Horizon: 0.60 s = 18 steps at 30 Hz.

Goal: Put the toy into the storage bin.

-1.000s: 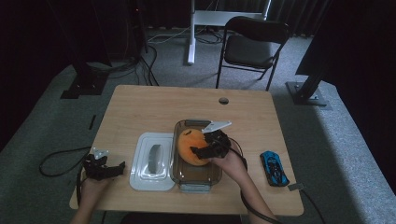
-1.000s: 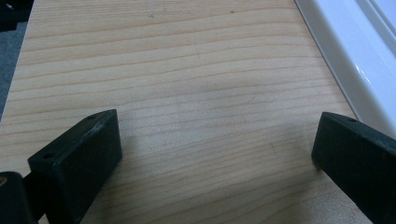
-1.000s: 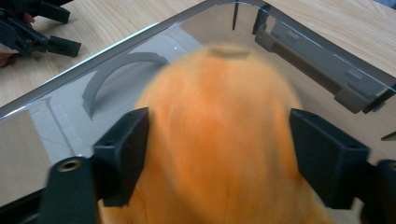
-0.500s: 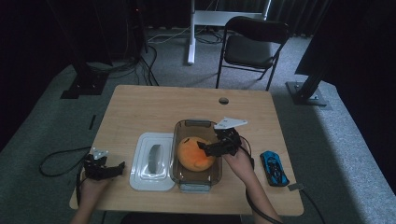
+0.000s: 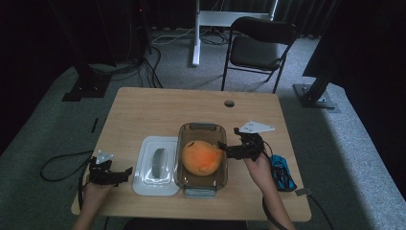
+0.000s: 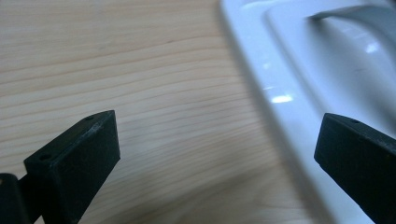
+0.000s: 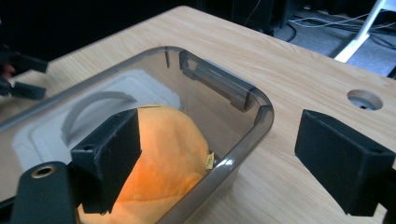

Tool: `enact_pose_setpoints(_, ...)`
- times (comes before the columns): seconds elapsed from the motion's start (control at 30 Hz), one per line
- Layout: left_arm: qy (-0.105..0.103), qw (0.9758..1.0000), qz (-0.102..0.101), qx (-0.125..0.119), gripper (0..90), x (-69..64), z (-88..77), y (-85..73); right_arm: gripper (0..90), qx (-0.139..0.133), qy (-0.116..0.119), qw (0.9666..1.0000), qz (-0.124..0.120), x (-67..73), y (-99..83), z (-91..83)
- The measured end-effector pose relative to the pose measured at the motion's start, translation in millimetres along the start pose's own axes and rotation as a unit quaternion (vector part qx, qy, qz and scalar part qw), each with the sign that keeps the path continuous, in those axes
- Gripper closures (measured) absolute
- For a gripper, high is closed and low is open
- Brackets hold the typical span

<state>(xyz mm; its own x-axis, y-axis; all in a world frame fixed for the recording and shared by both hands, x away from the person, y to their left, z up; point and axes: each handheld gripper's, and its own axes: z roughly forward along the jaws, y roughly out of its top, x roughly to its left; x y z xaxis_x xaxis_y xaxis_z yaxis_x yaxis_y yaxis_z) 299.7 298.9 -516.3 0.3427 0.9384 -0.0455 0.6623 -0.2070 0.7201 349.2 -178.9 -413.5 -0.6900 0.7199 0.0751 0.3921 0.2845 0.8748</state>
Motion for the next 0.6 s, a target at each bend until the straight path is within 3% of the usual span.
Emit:
enact_pose_setpoints(0.1,-0.033,0.9993,0.005,-0.015,0.6,-11.1,-6.7,6.4,12.8,-0.007,-0.01,0.9999,0.01,-5.1,-4.4,-5.2)
enact_pose_setpoints(0.2,-0.045,0.9983,0.03,-0.022,0.8,-27.2,-11.7,13.2,12.4,-0.005,-0.025,0.9992,0.031,-11.1,-9.9,-12.4)
enact_pose_setpoints(0.3,-0.079,0.9949,0.057,-0.027,0.8,-42.6,-14.0,17.9,12.5,0.0,-0.035,0.998,0.052,-16.3,-15.1,-17.4)
enact_pose_setpoints(0.33,-0.087,0.9936,0.067,-0.029,0.8,-49.0,-14.4,19.2,12.4,0.003,-0.043,0.9976,0.054,-17.7,-17.2,-18.5)
enact_pose_setpoints(0.4,-0.101,0.9913,0.078,-0.032,0.8,-56.9,-14.7,21.1,11.3,0.007,-0.037,0.998,0.05,-20.0,-22.3,-21.4)
enact_pose_setpoints(0.6,-0.119,0.9869,0.102,-0.039,0.8,-75.6,-11.2,27.2,11.3,0.008,-0.044,0.9972,0.06,-28.5,-35.6,-32.1)
